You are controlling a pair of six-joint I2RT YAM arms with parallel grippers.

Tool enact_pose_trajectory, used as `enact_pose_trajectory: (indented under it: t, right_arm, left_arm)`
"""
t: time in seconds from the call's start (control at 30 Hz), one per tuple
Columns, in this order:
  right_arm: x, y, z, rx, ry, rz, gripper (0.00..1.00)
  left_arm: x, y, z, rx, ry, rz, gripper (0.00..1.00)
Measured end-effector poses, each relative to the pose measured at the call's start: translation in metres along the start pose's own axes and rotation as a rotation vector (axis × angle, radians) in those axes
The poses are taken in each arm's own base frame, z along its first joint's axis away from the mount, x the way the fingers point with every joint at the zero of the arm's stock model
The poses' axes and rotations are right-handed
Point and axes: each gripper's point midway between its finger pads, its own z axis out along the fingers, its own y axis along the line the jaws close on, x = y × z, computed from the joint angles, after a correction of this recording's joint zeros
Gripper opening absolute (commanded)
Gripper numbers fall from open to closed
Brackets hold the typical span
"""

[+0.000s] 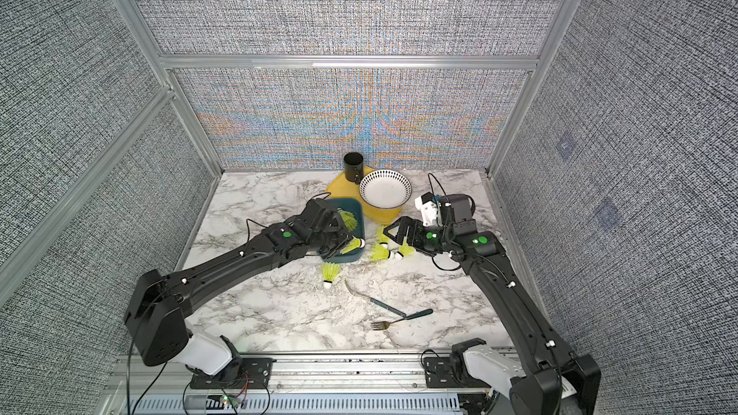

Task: Put the shuttlecocks into the storage box
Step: Place the shuttlecock in the storage box.

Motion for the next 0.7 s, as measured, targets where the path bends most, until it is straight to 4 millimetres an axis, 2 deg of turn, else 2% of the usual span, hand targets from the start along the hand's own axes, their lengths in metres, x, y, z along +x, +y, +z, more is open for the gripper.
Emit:
enact_pose_trajectory:
  t: [0.1,0.23,0.37,0.7]
  right_arm:
    - [0.001,0.006,0.014,-0.029,0.031,-0.036,0.99]
    - [0.008,0.009,0.033,-0.061,0.084,-0.067,0.99]
    - [0.008,0.008,0.046,-0.085,0.102,-0.07,0.99]
    - [-0.01,0.0,0.08,-0.088,0.148,-0.039,0.99]
  left_arm:
    - [-0.022,0.018,-0.006,-0.043,-0.144,-0.156,0.02]
    - [-0.044,0.044,-0.002,-0.066,-0.305,-0.312,0.02]
    - [-0.06,0.051,0.006,-0.035,-0.393,-0.41,0.02]
    - [-0.07,0.066,0.027,0.02,-0.459,-0.58,0.02]
